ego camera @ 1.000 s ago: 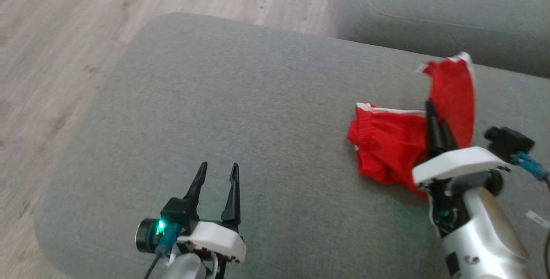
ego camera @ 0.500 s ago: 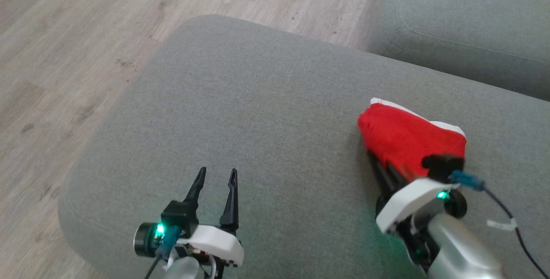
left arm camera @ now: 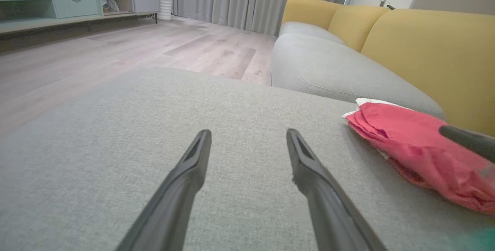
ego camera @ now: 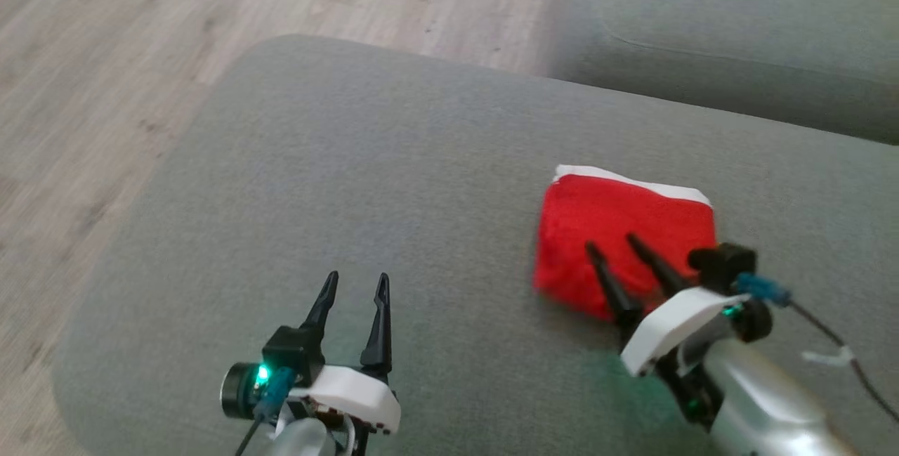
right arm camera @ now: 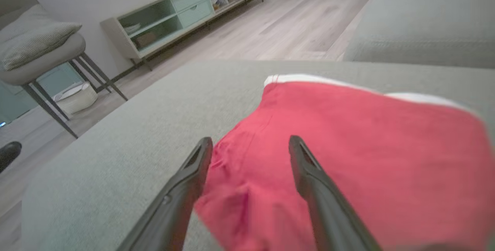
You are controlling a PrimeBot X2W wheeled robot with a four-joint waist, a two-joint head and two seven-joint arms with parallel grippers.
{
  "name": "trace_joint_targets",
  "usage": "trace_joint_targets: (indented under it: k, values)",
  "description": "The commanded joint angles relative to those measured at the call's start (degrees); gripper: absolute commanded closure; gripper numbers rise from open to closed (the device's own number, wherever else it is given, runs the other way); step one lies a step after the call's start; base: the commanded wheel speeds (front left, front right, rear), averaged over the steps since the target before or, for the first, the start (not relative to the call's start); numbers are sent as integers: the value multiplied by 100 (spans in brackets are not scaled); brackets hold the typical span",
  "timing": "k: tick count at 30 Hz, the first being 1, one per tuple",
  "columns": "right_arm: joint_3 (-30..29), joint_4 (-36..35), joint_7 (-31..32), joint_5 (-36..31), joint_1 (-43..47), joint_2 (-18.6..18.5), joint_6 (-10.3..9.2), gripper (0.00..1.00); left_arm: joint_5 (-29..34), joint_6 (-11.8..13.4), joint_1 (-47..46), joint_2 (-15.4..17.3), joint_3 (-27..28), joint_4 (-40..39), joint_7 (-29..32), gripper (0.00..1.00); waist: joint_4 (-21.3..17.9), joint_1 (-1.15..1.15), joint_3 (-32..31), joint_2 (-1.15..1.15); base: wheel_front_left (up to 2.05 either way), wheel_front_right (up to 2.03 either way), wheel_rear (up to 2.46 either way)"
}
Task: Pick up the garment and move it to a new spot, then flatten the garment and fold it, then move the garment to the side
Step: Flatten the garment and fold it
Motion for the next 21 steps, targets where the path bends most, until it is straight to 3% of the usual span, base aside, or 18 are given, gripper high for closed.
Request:
trace_joint_targets:
  k: [1,6,10,16,21]
  values:
    - [-45,-231,-107,20,-160,-132,-4,0,-38,32,-226,63,201,-205,-46,0,-163,0,-37,0,0,0,0]
    - [-668,-655,-168,-97,64,-371,-4,0,-43,43,-278,61,275,-307,-65,0,-473,0,-94,0,0,0,0]
    - [-1695,-1158,-173,-573,465,-359,-4,0,-36,26,-276,50,367,-429,-76,0,-730,0,-108,0,0,0,0]
    - [-3371,-1905,-174,-2095,1403,318,-4,0,143,-3,-30,32,751,-801,-79,0,-1098,0,-84,0,0,0,0]
    - [-4014,-2501,-175,-2880,2040,875,-4,0,375,-106,270,-1,1094,-1035,-80,0,-1212,0,-38,0,0,0,0]
